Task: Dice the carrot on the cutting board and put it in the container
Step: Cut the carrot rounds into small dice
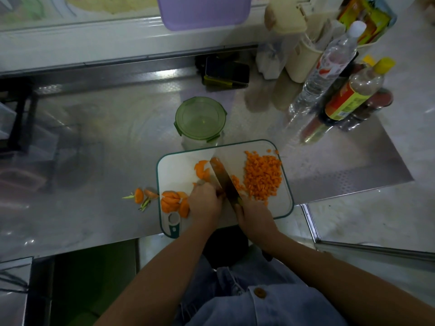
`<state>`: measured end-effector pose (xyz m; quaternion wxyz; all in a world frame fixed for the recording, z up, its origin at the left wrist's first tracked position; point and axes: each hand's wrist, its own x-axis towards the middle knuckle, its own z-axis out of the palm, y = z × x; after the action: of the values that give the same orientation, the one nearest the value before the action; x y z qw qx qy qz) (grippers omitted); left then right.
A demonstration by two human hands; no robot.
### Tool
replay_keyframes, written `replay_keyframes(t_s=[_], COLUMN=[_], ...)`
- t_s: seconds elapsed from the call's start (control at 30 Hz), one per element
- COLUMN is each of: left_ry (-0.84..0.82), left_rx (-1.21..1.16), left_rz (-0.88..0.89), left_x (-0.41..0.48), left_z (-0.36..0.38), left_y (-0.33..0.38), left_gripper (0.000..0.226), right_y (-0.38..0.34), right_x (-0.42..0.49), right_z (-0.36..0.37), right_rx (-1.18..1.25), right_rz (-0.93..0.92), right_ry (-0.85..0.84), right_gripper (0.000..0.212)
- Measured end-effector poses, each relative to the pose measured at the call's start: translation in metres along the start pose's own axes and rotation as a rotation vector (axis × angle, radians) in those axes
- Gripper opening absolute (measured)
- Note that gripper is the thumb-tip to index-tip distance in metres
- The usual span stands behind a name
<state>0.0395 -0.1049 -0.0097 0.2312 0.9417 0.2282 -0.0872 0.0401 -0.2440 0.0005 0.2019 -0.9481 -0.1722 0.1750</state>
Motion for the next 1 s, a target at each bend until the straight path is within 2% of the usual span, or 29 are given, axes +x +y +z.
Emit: replay_keyframes(t_s=[0.3,0.47,0.53,0.67,0.83,0.93,1.0], left_ry=[-0.052,0.088,0.112,0.123,0.064,0.065,0.061], left_rx=[-0.107,-0.199,-0.195,-0.175,-0.120,-0.112,-0.093], left_rz=[0.171,0.123,0.120,0.090,0.056,0.055,0.056], left_x=[0.006,0.002,0.000,-0.003,-0.004,-0.004,-0.005], left_z=[0.005,-0.007,-0.009,-0.010,-0.013,-0.018,-0.020], left_y=[0.016,0.006,0.001,-0.005,-0.009,-0.010,-0.011], left_gripper=[0.023,0.011,0.010,0.013,0.036,0.035,0.031], right_y=[0.020,0.014,0.012,0.013,0.027,0.022,0.012], right_x=[0.010,0.014,0.014,0.008,0.008,0.012,0.011], right_z=[-0.023,-0.027,-0.023,-0.015,-0.020,-0.021,-0.018], right_rx=[0.108,0.239,0.282,0.255,0.298,0.343,0.345], right_rz=[0.039,0.012,0.006,-0.004,0.126,0.121,0.061], right_ry=[0.070,0.122,0.084,-0.011,0.053,0.073,0.023], right_gripper=[0.018,0.014,0.017,0.028,0.028,0.027,0.024])
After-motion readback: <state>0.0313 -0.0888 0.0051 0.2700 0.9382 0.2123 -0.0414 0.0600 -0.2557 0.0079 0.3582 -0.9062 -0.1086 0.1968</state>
